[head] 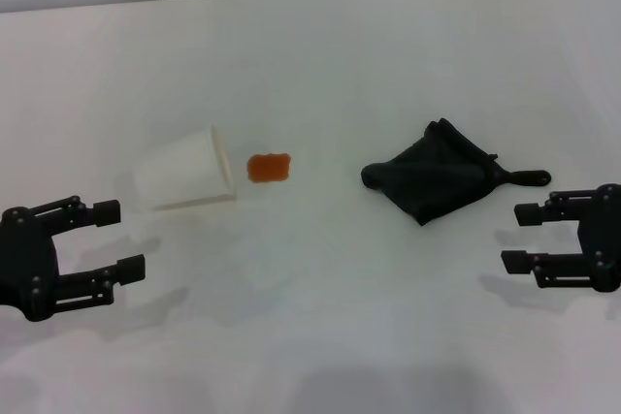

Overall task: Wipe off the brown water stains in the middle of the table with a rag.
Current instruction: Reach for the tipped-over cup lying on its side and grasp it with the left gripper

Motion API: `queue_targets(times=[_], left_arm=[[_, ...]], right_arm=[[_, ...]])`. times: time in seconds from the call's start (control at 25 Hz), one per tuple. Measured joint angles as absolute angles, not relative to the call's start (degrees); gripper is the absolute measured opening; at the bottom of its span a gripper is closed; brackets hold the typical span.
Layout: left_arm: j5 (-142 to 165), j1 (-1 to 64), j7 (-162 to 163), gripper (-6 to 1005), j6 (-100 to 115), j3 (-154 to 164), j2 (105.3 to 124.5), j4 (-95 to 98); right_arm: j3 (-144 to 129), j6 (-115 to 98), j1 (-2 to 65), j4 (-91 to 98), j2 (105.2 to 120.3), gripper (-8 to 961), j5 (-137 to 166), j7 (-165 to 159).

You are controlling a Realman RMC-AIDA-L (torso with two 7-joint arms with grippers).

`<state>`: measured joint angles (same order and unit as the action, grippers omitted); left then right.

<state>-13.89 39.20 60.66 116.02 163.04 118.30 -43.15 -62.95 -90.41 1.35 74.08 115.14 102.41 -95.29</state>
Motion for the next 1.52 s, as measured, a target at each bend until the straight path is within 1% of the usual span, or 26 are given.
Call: queue_targets(times=[0.48, 0.64, 0.72, 0.92, 1.16, 1.36, 1.52], left_arm=[[-13.8, 39.5, 61.6, 800, 116.1, 163.0, 118.30, -43.3], [-12.5, 41.2, 64.4, 800, 116.1, 163.1, 117.68, -44.1], [-10.8, 42.9, 65.6, 800, 116.1, 163.1, 117.51, -45.9], [-6.8, 46.9, 66.7, 800, 116.2, 163.1, 118.17, -54.4], [-3.1, 52.2, 66.7, 800, 116.3, 163.2, 118.31, -62.4], [3.0, 57.4, 65.4, 800, 116.3, 163.2, 118.31, -66.2], [5.1, 59.9, 64.4, 799, 115.7, 163.2, 118.30, -66.9]], right_arm=[[-64.4, -89.2, 2.1, 73.7, 115.14, 636, 102.4, -95.3], [-64.5, -89.3, 2.1, 73.7, 115.14, 636, 102.3, -95.3], [-64.5, -89.3, 2.1, 73.7, 115.14, 636, 102.3, -95.3], [-65.2, -89.1, 2.4, 73.7, 115.14, 635, 102.3, -95.3], [-65.4, -89.0, 2.6, 73.1, 115.14, 635, 102.1, -95.2], [-66.1, -88.7, 3.2, 72.6, 115.13, 635, 102.0, -95.2], [-66.6, -87.9, 4.0, 71.7, 115.13, 635, 101.9, -95.2]])
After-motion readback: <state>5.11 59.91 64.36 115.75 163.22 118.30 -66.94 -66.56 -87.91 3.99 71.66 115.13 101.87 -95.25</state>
